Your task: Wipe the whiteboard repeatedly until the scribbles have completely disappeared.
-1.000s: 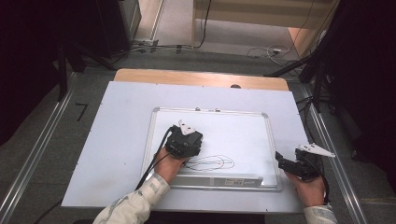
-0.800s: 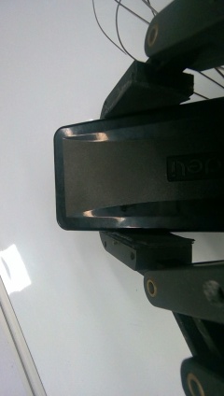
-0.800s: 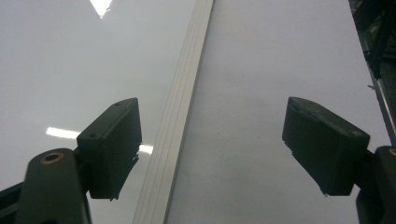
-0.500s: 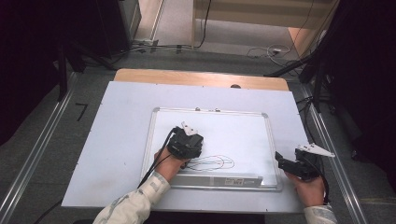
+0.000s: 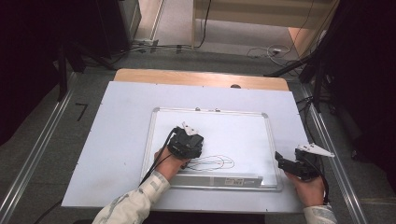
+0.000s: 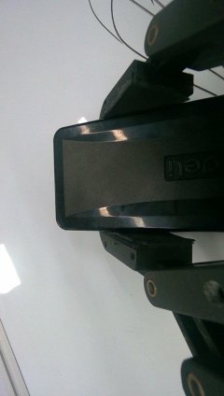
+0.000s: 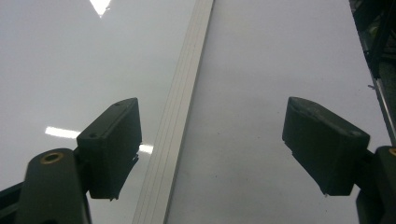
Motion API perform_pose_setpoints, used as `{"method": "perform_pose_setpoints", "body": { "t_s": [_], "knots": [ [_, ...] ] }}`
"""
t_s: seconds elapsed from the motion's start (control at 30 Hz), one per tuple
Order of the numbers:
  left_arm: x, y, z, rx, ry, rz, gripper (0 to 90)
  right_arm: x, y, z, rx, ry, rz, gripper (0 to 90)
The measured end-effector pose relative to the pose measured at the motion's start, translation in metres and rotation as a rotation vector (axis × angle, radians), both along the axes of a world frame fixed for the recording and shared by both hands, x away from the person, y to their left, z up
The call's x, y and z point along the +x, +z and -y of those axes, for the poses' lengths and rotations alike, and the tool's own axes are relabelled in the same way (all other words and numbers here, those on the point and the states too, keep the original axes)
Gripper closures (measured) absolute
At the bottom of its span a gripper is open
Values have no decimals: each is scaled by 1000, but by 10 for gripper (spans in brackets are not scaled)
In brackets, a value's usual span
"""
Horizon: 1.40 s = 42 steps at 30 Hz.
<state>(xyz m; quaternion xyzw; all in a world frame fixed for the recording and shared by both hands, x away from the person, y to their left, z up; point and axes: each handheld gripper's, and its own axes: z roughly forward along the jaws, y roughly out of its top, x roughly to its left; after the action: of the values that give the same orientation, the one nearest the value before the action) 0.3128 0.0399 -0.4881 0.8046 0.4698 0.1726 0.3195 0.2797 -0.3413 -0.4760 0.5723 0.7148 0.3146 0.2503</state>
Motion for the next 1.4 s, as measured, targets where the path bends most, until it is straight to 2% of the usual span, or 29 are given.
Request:
{"method": "perform_pose_setpoints", "body": {
  "t_s": [0.6, 0.9, 1.4],
  "knots": [
    [2, 0, 10, 4, 3, -9, 392, 2, 0, -3, -4, 7, -2, 184],
    [2, 0, 25, 4, -21, -9, 391, 3, 0, -4, -3, 12, 3, 184],
    [2, -1, 40, 5, -63, -5, 392, 3, 0, -4, -4, 13, 4, 184]
  ]
}}
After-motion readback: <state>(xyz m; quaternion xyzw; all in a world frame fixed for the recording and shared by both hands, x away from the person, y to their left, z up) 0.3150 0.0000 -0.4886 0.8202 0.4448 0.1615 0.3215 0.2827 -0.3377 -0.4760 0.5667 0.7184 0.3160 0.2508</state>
